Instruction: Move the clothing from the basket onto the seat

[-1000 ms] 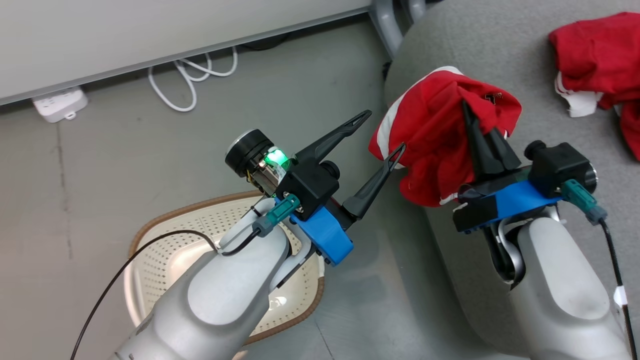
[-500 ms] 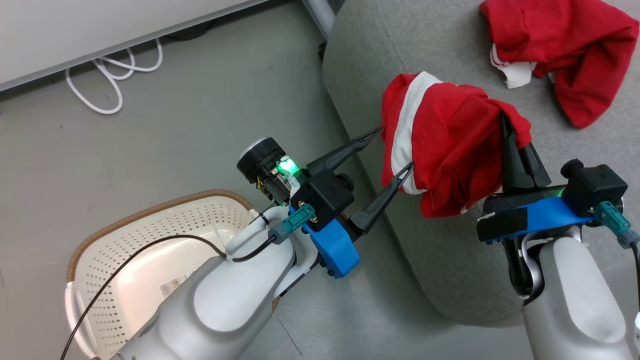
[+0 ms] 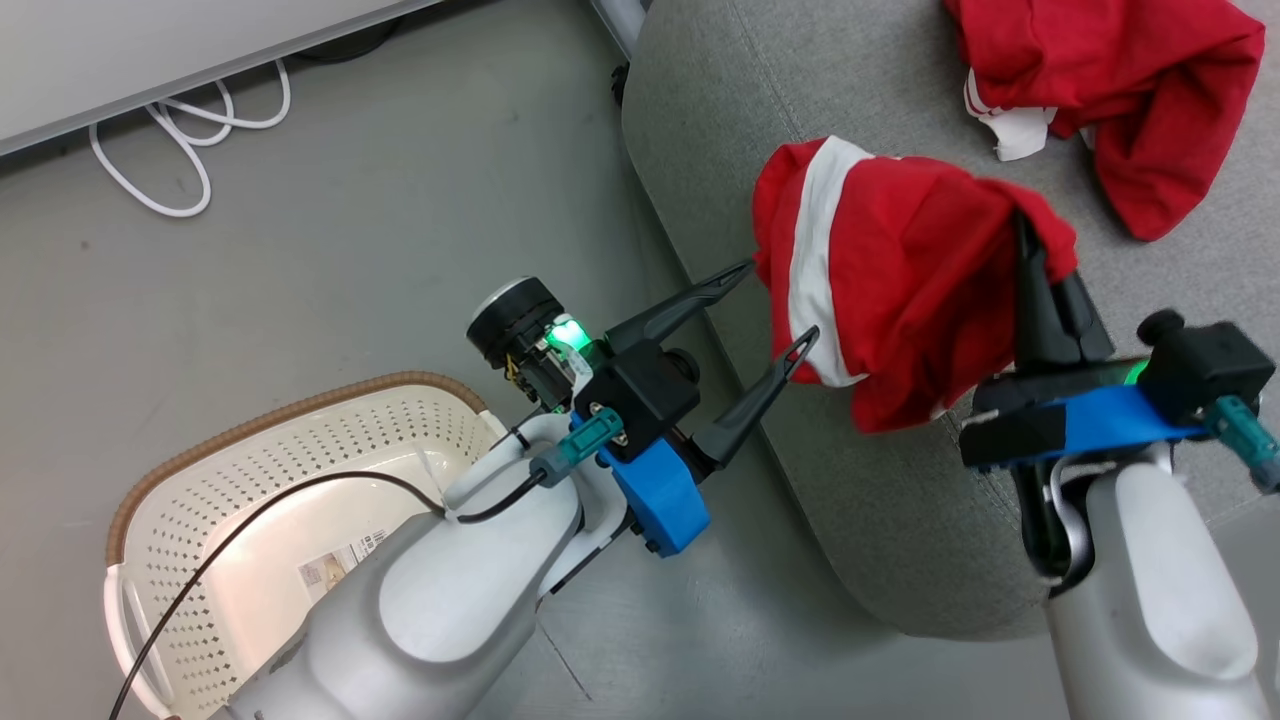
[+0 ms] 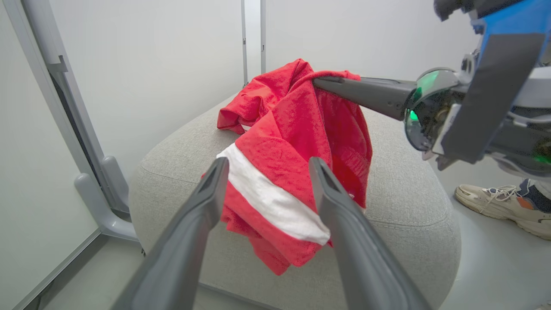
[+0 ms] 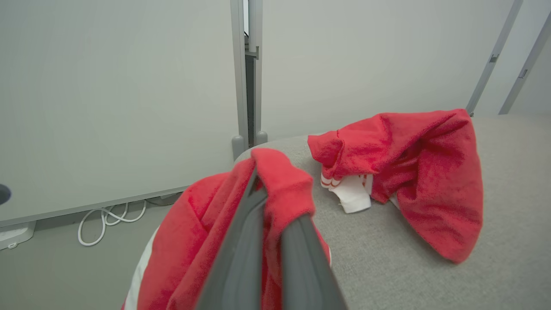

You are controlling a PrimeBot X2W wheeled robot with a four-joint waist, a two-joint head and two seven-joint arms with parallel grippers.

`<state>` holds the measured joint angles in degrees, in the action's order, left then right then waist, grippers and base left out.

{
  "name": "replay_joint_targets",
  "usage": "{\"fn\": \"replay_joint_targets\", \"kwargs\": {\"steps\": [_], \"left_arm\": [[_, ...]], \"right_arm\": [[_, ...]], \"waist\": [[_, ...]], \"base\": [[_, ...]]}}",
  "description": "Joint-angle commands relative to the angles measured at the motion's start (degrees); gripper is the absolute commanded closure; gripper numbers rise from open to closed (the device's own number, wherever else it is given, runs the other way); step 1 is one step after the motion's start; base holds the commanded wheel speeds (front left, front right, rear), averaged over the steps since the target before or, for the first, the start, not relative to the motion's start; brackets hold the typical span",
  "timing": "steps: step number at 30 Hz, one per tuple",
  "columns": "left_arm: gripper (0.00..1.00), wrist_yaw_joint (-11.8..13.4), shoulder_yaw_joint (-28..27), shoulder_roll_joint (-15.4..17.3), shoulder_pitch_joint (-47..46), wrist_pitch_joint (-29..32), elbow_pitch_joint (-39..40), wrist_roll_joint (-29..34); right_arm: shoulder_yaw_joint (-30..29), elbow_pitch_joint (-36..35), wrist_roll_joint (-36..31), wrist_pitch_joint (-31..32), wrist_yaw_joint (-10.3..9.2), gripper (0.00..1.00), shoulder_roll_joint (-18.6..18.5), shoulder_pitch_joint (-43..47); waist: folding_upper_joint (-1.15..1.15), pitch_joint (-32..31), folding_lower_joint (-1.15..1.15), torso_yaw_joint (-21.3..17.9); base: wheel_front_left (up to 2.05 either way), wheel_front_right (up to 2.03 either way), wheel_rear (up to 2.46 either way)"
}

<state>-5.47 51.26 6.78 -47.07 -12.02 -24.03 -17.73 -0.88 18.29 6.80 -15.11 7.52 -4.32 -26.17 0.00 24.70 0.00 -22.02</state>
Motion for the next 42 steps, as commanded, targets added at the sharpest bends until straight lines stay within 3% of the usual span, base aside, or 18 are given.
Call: {"fn": "replay_joint_targets", "kwargs": {"steps": [1, 7, 15, 23, 29, 34, 42], "left_arm": [[0.0, 0.36, -0.33, 0.81, -0.52, -0.11, 0.1, -0.25], [0.0, 0.89, -0.44, 1.71, -1.13, 0.33, 0.84, -0.32], [0.0, 1.36, -0.68, 2.98, -3.58, 1.76, 2.85, 0.46], [0.0, 1.91, -1.63, 6.44, -6.48, 3.64, 6.12, 1.69], [0.0, 2.24, -2.21, 9.03, -8.42, 5.04, 8.92, 2.28], [0.0, 2.34, -2.4, 10.15, -9.68, 5.79, 10.93, 2.62], [0.0, 2.74, -2.05, 9.83, -10.5, 5.46, 11.87, 2.64]], "right_arm": [[-0.05, -1.51, -0.86, -0.05, -0.05, 1.0, -0.02, -2.12], [-0.66, -5.51, -1.23, -0.06, -0.06, 1.0, -2.22, -8.34], [-6.36, -9.97, -0.46, -0.06, -0.06, 1.0, -8.16, -18.4], [-19.25, -12.68, 0.9, -0.05, -0.06, 1.0, -17.16, -27.16], [-27.16, -6.31, 2.61, -0.05, -0.06, 1.0, -23.23, -29.4], [-28.16, 1.69, 1.24, -0.05, -0.06, 1.0, -24.71, -29.63], [-28.26, 7.96, -2.5, -0.05, -0.06, 1.0, -19.89, -28.37]], "waist": [[0.0, 0.38, 0.0, 0.13], [0.0, 2.44, 0.0, 0.38], [0.0, 8.51, 0.0, 2.03], [0.0, 16.62, 0.0, 2.7], [0.0, 22.02, 0.0, 2.81], [0.0, 25.22, 0.0, 3.16], [0.0, 27.05, 0.0, 4.15]], "base": [[0.0, 0.0, 0.0], [0.0, 0.0, 0.0], [0.0, 0.0, 0.0], [0.0, 0.0, 0.0], [0.0, 0.0, 0.0], [0.0, 0.0, 0.0], [0.0, 0.0, 0.0]]}}
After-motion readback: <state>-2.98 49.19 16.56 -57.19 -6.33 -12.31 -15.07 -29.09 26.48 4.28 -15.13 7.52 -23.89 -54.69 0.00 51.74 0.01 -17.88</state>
